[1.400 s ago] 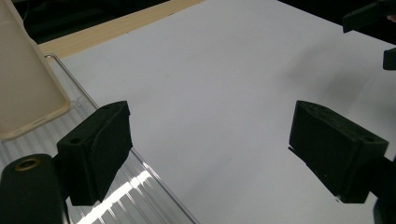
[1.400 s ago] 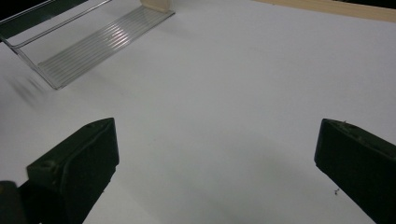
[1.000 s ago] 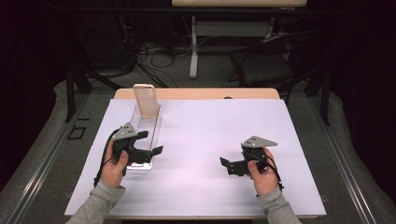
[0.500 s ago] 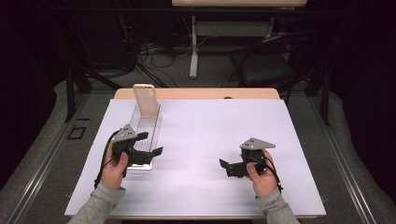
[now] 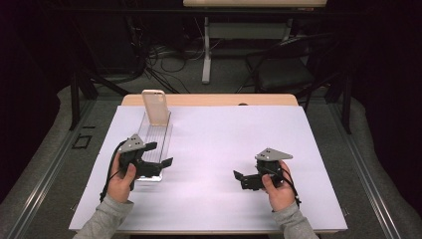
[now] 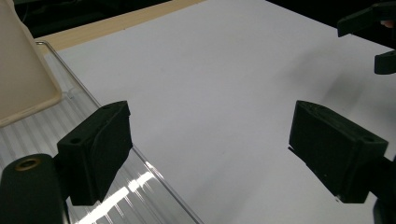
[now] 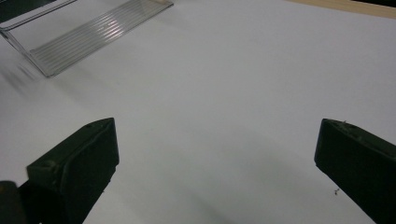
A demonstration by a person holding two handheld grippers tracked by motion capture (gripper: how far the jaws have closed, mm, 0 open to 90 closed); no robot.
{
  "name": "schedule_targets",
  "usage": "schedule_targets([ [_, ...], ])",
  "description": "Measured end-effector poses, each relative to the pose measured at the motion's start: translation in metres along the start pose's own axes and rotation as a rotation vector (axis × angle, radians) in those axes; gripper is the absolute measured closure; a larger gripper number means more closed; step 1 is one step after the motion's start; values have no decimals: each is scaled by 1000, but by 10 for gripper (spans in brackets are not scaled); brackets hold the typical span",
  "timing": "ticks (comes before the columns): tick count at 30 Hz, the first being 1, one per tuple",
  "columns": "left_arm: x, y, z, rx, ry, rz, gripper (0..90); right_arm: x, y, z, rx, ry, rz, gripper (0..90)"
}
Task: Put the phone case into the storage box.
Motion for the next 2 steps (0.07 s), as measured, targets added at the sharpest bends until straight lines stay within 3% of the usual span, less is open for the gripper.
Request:
schedule_targets([
  [2, 0, 0, 0, -1, 0, -4, 134, 0, 0, 0, -1, -1, -3, 0],
])
Point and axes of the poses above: each handheld gripper's, and its own axes: z roughly forward along the jaws, y roughly out of its top, x roughly to its left, the point moved 3 cm from there along z, roughly forward along the jaws, and after that the axes turned 10 degrees about z, right-handed, at the moved point
